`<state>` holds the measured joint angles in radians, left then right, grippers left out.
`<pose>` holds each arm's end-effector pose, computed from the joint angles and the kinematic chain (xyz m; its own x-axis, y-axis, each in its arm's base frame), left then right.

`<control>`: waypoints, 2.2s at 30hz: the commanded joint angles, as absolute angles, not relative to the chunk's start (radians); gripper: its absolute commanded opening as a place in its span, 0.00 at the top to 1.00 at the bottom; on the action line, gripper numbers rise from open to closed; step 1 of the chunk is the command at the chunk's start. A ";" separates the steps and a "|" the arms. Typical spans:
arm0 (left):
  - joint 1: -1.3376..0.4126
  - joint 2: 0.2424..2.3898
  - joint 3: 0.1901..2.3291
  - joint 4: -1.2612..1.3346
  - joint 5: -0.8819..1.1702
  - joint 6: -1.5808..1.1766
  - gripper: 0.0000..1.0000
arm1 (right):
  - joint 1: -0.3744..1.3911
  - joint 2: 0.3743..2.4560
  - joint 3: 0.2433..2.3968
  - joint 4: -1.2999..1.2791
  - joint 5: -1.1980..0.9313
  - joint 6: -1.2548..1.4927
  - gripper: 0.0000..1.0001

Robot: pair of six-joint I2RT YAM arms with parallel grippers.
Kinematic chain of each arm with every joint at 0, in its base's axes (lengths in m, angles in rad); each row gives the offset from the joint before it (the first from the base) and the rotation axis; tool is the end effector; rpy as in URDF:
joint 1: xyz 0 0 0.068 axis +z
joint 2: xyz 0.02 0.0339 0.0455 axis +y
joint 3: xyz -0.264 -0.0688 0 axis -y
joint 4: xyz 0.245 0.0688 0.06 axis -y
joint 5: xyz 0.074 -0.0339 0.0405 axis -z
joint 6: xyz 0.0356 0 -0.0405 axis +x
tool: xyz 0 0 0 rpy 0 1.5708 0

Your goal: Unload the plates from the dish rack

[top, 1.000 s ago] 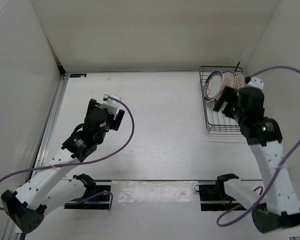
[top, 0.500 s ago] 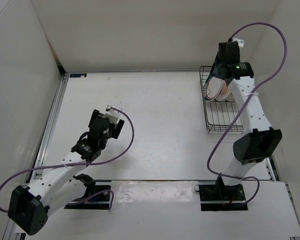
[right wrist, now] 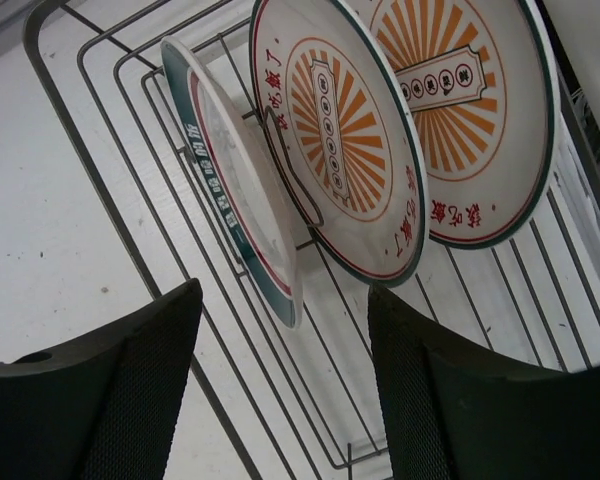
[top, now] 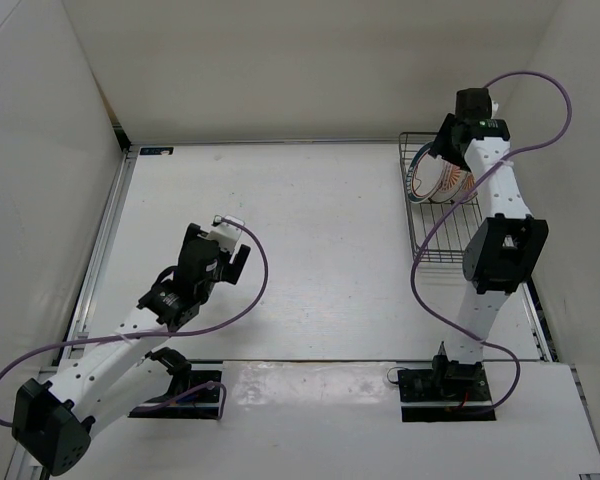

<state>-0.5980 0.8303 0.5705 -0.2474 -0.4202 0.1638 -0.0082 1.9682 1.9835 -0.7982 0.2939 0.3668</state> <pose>0.1629 -0.0934 0.2517 -0.3603 0.4256 -0.8301 0.2818 0.8979 0.3380 0.4427 -0.0139 0.3444 -0.5819 0.3480 -0.7350 0.4520 0.8898 0.0635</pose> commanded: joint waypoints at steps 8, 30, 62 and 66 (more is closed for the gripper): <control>-0.600 0.799 0.606 -0.271 -0.408 0.152 0.00 | -0.052 2.089 2.037 -0.764 0.173 0.400 0.38; -0.600 0.795 0.615 -0.282 -0.416 0.138 0.00 | -0.051 2.122 2.059 -0.739 0.305 0.252 0.96; -0.600 0.824 0.640 -0.330 -0.396 0.064 0.00 | 0.435 1.532 1.286 -0.572 -0.368 0.538 1.00; -0.598 0.821 0.635 -0.328 -0.402 0.052 0.00 | 0.488 1.557 1.177 -0.465 -0.460 0.578 1.00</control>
<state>-0.5980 0.8288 0.6033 -0.3161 -0.4061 0.0784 0.4641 1.5841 1.1995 -0.5873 -0.3180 0.5343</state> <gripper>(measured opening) 0.997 0.100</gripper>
